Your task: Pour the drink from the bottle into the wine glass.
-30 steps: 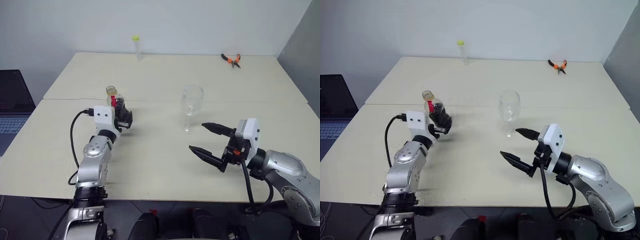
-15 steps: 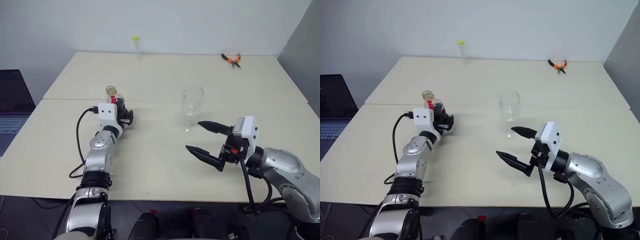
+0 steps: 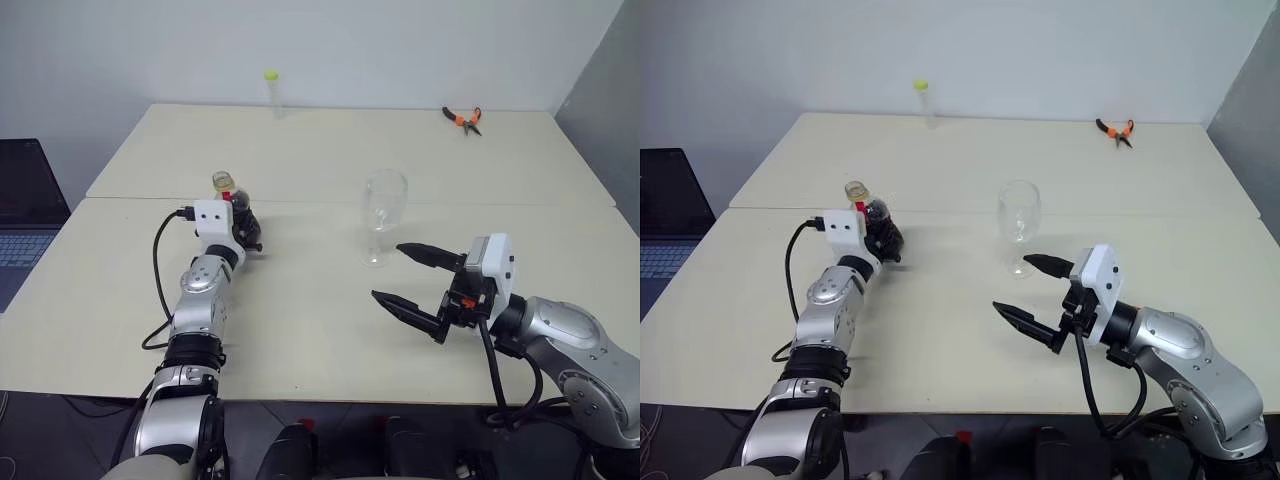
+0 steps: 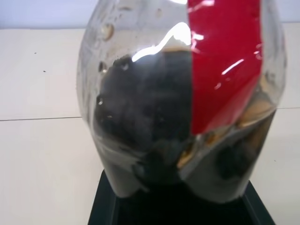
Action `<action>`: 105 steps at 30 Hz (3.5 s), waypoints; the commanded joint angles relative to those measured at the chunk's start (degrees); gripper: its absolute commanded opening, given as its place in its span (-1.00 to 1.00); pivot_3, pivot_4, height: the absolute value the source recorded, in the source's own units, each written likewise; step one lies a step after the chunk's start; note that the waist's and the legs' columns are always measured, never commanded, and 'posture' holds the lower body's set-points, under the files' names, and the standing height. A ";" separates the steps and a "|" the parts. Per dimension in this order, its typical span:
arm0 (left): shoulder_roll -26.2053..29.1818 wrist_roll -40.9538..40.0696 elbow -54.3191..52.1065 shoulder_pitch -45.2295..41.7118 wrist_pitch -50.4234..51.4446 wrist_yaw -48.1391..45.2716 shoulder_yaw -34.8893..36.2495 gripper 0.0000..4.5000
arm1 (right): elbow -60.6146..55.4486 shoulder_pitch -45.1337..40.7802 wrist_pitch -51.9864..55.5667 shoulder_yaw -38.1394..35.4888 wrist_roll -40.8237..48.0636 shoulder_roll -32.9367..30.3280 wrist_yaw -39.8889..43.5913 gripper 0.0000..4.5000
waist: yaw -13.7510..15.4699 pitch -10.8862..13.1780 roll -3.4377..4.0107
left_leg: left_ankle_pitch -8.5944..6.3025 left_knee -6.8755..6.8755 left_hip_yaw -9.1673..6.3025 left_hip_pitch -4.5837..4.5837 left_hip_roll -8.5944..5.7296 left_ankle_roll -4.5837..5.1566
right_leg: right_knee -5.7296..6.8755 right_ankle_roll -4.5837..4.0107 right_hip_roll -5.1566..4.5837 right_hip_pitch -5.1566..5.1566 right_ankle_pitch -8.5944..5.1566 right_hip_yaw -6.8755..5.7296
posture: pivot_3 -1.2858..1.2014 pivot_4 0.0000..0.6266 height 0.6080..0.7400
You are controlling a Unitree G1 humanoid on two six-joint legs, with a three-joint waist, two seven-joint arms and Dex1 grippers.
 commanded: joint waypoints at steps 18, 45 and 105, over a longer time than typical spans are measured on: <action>2.67 17.10 9.19 -23.93 -13.37 -8.31 -17.78 -0.67 | 0.19 -1.59 -2.86 -0.58 -6.29 7.91 -12.89 1.00 | 0.41 0.05 -0.08 | 0.02 0.02 0.07 -0.03 -0.08 -0.03 | 0.00 0.02 0.04 -0.02 0.00 0.03 | 0.03 -0.52 1.00; 7.02 39.76 24.45 -35.77 -35.93 2.89 -30.73 -0.67 | 4.83 -10.27 -0.20 4.13 -13.45 15.42 -19.79 1.00 | -0.81 0.06 -0.08 | 0.01 0.00 0.07 -0.10 -0.10 0.01 | 0.08 0.03 0.07 -0.15 -0.01 0.07 | 0.03 -0.52 1.00; 9.03 52.50 34.86 -44.30 -39.86 16.14 -39.24 -0.69 | 6.39 -11.83 4.07 4.19 -19.11 16.12 -21.54 1.00 | -0.89 0.06 -0.08 | 0.02 0.03 0.10 -0.20 -0.13 0.00 | 0.16 0.03 0.08 -0.29 -0.01 0.07 | 0.03 -0.52 1.00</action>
